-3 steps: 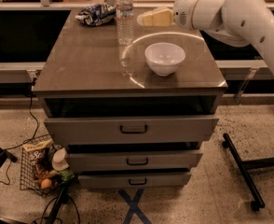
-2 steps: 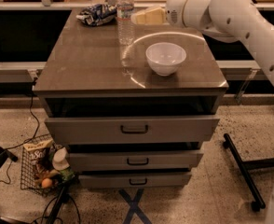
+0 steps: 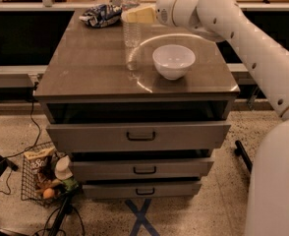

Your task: Pick water bottle

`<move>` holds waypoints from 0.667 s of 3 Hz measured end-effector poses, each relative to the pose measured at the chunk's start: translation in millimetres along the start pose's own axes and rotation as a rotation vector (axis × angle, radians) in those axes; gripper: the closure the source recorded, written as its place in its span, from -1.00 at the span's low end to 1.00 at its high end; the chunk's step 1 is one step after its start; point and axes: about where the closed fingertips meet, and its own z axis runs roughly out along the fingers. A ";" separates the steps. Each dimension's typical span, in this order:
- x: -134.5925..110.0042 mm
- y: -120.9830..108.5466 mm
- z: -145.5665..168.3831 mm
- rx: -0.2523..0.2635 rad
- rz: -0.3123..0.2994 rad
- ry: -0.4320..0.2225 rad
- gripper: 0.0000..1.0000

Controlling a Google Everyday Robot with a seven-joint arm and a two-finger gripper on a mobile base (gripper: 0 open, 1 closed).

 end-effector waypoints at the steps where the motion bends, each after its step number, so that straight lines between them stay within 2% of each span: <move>1: 1.1 4.4 7.8 -0.013 -0.003 -0.002 -1.00; 2: 11.5 9.1 52.7 -0.077 0.010 -0.015 -1.00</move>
Offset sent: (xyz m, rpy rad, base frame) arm 0.0699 0.0765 -0.0305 0.0356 0.0101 0.1559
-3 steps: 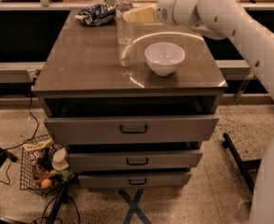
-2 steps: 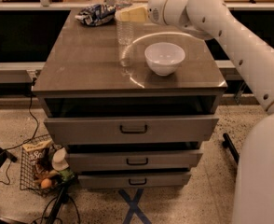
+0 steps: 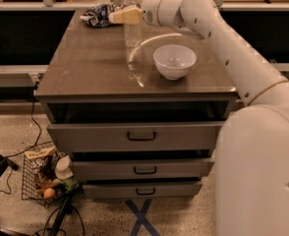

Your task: Pick water bottle

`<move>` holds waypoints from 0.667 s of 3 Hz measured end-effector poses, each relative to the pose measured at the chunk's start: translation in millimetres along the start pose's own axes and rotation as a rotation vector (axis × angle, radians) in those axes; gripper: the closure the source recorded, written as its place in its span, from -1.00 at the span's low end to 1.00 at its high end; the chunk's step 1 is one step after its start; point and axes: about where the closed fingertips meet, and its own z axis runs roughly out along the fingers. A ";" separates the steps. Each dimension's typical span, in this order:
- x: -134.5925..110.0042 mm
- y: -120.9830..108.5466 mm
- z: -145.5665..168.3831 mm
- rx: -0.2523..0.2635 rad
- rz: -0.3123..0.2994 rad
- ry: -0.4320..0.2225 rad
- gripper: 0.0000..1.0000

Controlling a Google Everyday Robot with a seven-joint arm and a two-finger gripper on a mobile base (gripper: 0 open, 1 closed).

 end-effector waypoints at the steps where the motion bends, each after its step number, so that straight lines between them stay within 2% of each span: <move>1: 12.8 -3.7 26.3 -0.022 0.026 -0.005 -1.00; 2: 22.0 -8.9 40.8 -0.021 0.050 -0.031 -0.48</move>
Offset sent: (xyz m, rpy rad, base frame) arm 0.0509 0.0211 -0.0318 0.0998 0.0144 0.0054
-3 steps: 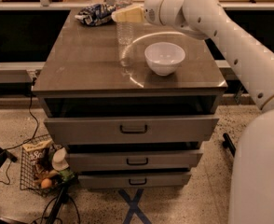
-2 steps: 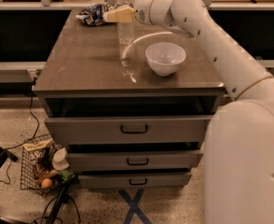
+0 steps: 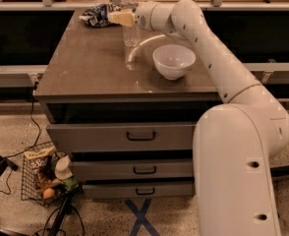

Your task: Pick water bottle

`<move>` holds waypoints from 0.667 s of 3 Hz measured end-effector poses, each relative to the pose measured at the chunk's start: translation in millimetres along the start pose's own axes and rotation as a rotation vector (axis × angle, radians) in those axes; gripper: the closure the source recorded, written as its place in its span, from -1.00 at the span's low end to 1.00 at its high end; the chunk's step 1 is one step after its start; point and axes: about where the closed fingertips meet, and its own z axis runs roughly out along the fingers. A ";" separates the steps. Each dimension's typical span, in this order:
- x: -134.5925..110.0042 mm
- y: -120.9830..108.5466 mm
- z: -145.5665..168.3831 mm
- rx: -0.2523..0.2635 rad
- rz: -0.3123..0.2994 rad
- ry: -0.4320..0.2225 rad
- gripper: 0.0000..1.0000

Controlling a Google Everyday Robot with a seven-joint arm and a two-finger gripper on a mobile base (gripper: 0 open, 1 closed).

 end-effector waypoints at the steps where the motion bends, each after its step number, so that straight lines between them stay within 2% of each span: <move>1: 0.1 2.5 1.1 -0.004 -0.001 0.003 -0.03; 2: 1.0 4.8 3.7 -0.008 0.000 0.004 0.43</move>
Offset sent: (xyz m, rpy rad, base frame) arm -0.0011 0.0020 -0.0002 -0.0024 0.0013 0.0033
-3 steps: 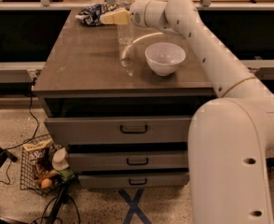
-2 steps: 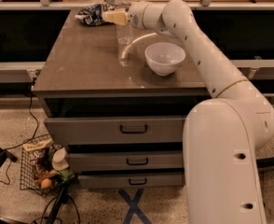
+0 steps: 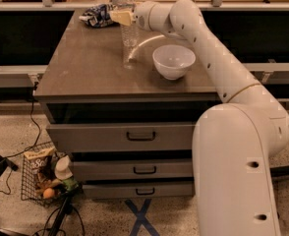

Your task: Pick water bottle

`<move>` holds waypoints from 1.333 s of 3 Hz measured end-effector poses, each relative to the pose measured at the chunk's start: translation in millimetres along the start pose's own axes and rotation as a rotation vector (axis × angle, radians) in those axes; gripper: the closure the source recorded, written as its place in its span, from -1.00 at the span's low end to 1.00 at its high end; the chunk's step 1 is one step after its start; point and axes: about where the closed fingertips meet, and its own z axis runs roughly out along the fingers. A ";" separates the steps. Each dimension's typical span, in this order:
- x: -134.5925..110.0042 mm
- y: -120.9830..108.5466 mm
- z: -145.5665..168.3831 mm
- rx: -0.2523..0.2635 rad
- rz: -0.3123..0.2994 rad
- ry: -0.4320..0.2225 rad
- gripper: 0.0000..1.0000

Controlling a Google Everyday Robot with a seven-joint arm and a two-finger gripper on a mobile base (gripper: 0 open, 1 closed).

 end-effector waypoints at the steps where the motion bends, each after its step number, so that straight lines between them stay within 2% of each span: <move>1: 0.9 2.4 2.7 -0.004 0.001 0.001 0.91; 2: 1.3 3.8 4.2 -0.007 0.002 0.001 1.00; 3: 0.9 4.8 5.1 -0.010 0.003 0.000 1.00; 4: -21.7 12.8 4.7 -0.059 0.040 -0.010 1.00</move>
Offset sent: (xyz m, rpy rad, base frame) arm -0.0002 0.0033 -0.0011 0.0002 0.0016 0.0040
